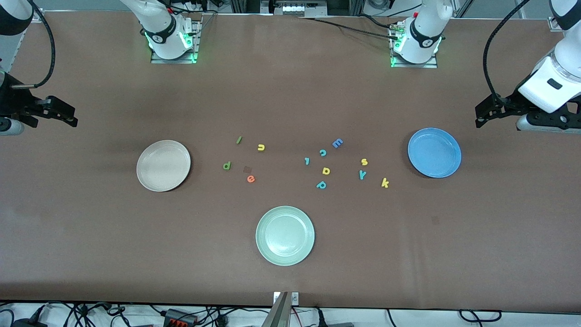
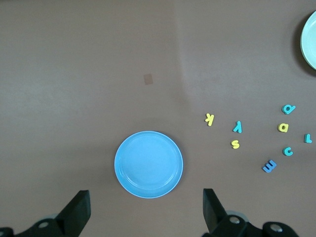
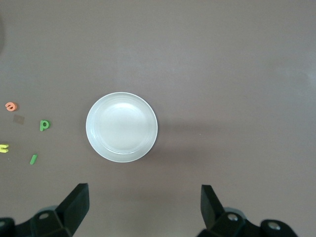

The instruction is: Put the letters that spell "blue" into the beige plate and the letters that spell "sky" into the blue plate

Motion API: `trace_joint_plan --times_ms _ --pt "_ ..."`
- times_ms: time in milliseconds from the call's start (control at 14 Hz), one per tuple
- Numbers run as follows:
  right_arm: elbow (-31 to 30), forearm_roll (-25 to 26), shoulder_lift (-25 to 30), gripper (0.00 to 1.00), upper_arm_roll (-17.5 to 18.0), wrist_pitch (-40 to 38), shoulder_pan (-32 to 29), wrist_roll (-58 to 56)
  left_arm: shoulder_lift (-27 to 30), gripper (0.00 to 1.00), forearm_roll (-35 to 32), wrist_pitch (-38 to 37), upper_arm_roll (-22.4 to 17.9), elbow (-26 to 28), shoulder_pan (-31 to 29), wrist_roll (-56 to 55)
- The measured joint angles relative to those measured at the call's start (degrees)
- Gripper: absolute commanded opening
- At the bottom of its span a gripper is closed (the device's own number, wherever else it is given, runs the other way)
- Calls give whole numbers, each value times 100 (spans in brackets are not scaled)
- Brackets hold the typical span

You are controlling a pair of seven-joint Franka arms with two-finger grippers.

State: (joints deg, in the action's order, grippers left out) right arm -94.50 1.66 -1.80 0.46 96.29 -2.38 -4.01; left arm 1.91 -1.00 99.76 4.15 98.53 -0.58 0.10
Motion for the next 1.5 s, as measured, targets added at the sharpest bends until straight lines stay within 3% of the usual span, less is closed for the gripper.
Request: trace_joint_plan --times_ms 1218,1504 --pt "-6 4 -13 100 -4 -149 -12 -1 0 100 0 -195 2 -64 0 -192" --pt "-94 4 -402 100 8 -177 -5 -1 0 100 0 -209 2 -70 0 -193"
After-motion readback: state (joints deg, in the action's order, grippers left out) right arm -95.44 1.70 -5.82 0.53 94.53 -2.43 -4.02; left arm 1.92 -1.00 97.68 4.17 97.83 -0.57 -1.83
